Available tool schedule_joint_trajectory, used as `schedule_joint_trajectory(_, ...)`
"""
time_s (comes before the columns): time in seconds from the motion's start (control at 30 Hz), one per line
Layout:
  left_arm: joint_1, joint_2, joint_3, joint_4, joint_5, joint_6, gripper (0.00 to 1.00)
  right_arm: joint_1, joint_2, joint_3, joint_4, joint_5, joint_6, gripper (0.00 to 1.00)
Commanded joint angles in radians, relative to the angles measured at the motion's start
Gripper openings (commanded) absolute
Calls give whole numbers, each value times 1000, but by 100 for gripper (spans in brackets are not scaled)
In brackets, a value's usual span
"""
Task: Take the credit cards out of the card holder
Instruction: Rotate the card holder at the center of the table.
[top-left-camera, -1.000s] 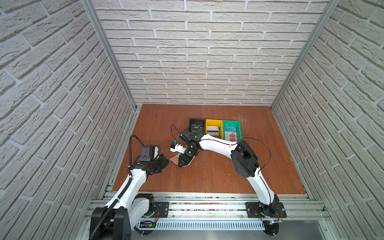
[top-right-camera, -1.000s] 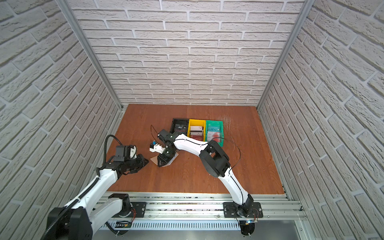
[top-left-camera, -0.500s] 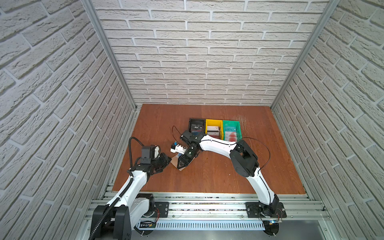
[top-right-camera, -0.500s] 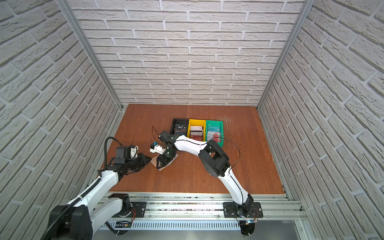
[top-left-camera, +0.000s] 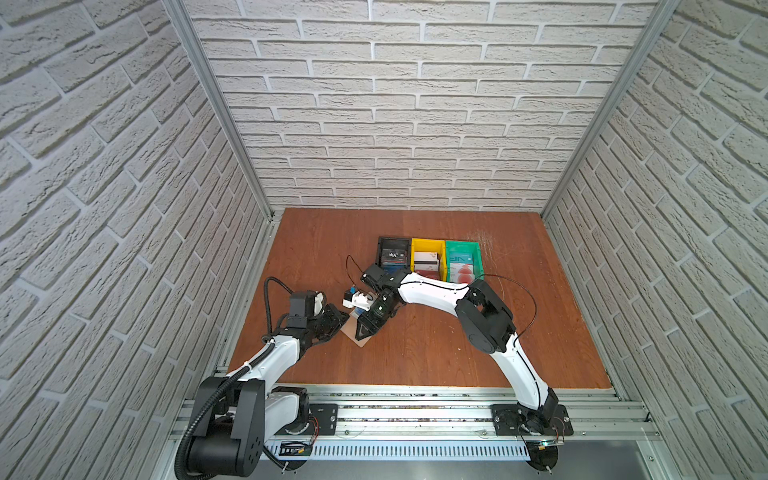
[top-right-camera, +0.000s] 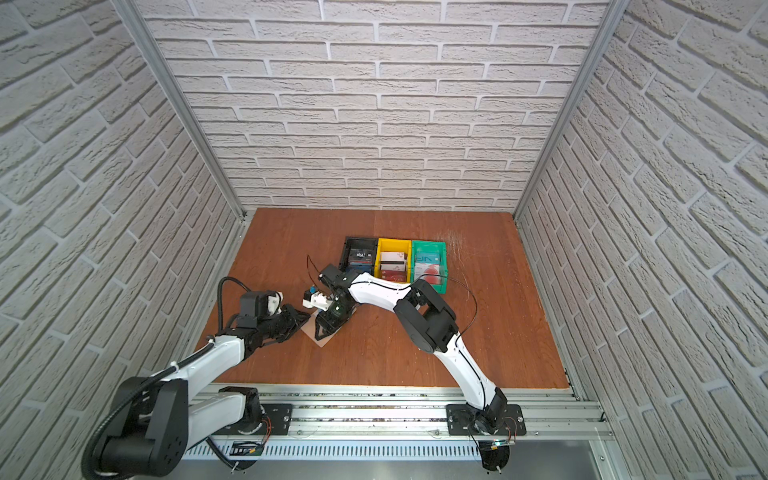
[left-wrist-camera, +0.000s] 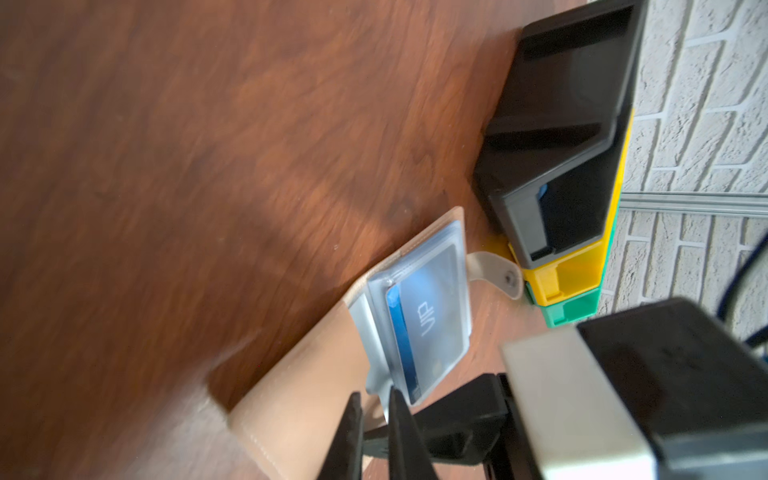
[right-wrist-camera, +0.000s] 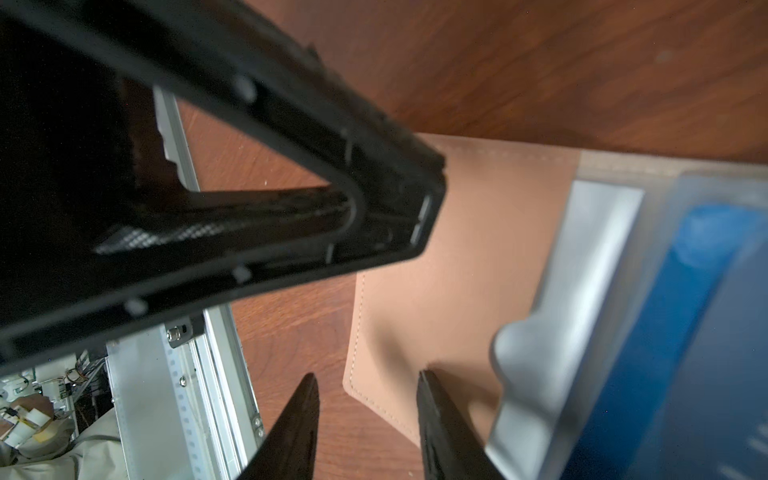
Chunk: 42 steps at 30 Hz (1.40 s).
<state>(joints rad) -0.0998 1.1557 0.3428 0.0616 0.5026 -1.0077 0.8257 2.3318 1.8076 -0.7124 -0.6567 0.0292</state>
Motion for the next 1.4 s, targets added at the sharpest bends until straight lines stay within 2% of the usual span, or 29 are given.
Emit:
schedule_joint_trajectory(0.0, -8, 51, -30, 130, 9, -15, 15, -17, 11, -14, 17, 2, 22, 41)
schedule_joint_trajectory(0.3, -8, 205, -46, 254, 26, -9, 14, -69, -53, -35, 64, -61, 56, 38)
schedule_joint_trajectory(0.4, -8, 261, -51, 292, 35, -9, 14, -97, -68, -29, 81, -60, 78, 31)
schedule_joint_trajectory(0.5, -8, 297, -50, 333, 52, -16, 13, -124, -50, 14, 54, -8, 86, 23)
schedule_joint_trajectory(0.6, -8, 308, -44, 343, 58, -18, 13, -155, -10, 69, 18, 10, 87, 20)
schedule_joint_trajectory(0.77, -8, 294, -42, 317, 54, -8, 13, -190, 19, 104, 8, 49, 86, 19)
schedule_joint_trajectory(1.0, -3, 268, -37, 272, 40, 9, 13, -209, 55, 141, -48, 167, 49, 19)
schedule_joint_trajectory(1.37, -5, 270, -34, 272, 40, 11, 14, -217, 79, 77, -77, 314, 32, 19)
